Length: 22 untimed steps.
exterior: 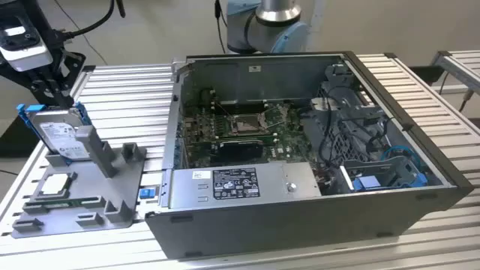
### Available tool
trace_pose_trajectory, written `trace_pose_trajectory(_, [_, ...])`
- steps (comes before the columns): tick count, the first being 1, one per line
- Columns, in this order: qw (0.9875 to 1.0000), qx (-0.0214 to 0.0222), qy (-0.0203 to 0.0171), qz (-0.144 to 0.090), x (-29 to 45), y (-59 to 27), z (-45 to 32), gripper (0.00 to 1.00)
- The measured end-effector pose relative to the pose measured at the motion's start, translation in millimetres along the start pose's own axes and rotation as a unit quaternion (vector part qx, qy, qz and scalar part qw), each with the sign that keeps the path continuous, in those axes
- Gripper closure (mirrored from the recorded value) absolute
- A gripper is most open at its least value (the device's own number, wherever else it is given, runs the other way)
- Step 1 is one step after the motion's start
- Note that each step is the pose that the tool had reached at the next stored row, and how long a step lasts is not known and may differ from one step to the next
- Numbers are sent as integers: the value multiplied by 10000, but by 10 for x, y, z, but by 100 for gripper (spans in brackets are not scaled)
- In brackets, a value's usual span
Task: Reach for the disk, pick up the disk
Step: 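Reach for the disk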
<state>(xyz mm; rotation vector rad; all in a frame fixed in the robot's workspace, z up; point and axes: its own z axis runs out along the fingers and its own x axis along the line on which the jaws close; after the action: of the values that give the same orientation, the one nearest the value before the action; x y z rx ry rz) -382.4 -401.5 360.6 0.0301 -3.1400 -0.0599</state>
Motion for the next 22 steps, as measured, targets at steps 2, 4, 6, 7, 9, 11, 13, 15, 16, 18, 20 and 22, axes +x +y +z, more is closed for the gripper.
trace_pose_trajectory(2, [10000,0,0,0,0,0,0,100])
trace_pose_trajectory(4, [10000,0,0,0,0,0,0,100])
trace_pose_trajectory(6, [10000,0,0,0,0,0,0,100])
trace_pose_trajectory(7, [10000,0,0,0,0,0,0,100])
trace_pose_trajectory(9, [10000,0,0,0,0,0,0,100])
trace_pose_trajectory(11, [10000,0,0,0,0,0,0,100])
trace_pose_trajectory(13, [10000,0,1,0,0,4,0,100])
trace_pose_trajectory(15, [10000,0,0,1,0,25,3,100])
trace_pose_trajectory(16, [10000,0,0,0,0,46,4,100])
trace_pose_trajectory(18, [10000,0,0,0,3,106,7,100])
trace_pose_trajectory(20, [10000,0,0,1,12,180,12,100])
trace_pose_trajectory(22, [10000,0,0,0,26,248,16,100])
